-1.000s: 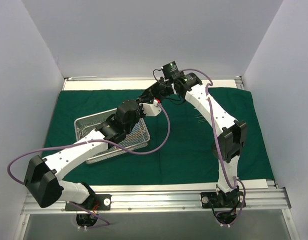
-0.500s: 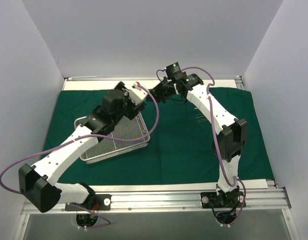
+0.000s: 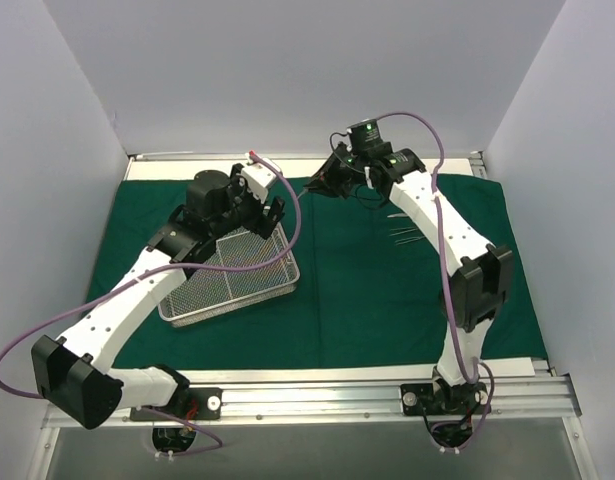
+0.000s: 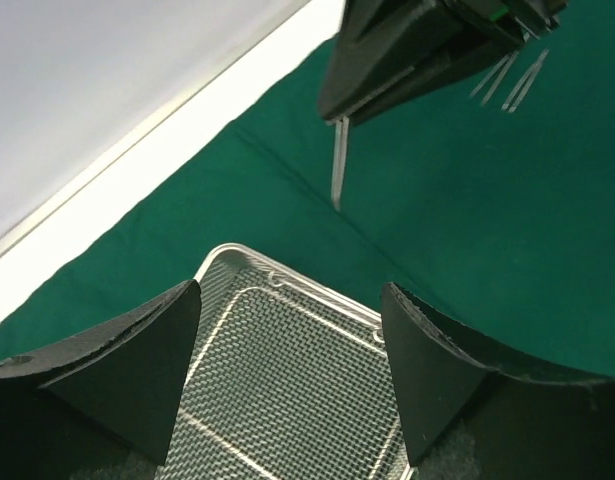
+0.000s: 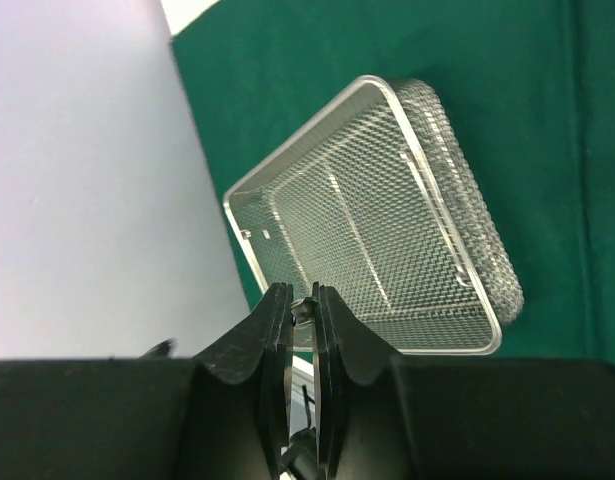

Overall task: Open and lay out the surgical kit
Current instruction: Place the medical item in the surgical kit.

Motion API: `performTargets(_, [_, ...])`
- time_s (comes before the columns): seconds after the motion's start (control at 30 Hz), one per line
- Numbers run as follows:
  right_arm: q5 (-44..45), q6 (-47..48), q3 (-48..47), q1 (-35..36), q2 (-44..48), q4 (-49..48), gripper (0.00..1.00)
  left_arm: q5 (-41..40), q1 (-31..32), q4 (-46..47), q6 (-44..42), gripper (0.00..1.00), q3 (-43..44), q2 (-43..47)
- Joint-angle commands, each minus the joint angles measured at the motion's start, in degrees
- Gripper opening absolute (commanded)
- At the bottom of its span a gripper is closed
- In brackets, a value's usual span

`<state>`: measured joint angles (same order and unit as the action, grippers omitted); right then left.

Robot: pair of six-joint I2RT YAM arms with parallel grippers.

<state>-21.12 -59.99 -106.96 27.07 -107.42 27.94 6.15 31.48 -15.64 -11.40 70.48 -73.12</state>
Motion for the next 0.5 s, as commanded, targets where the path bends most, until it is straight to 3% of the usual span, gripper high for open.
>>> performTargets(0.0, [-0.1,1.6,2.2,0.4,6.1,-7.7,0.0,5.8,0.4,4.1,3.3,0.81,0.5,-0.9])
performTargets(0.33, [-3.1,2.1,4.7,0.5,7.6,-11.2,0.0,5.5,0.1,0.3,9.3,0.81,7.2,-7.4])
performTargets(0.47, [-3.2,2.7,5.5,0.1,8.4,-11.0,0.0,6.5,0.0,1.8,9.9,0.88,6.3,-6.7])
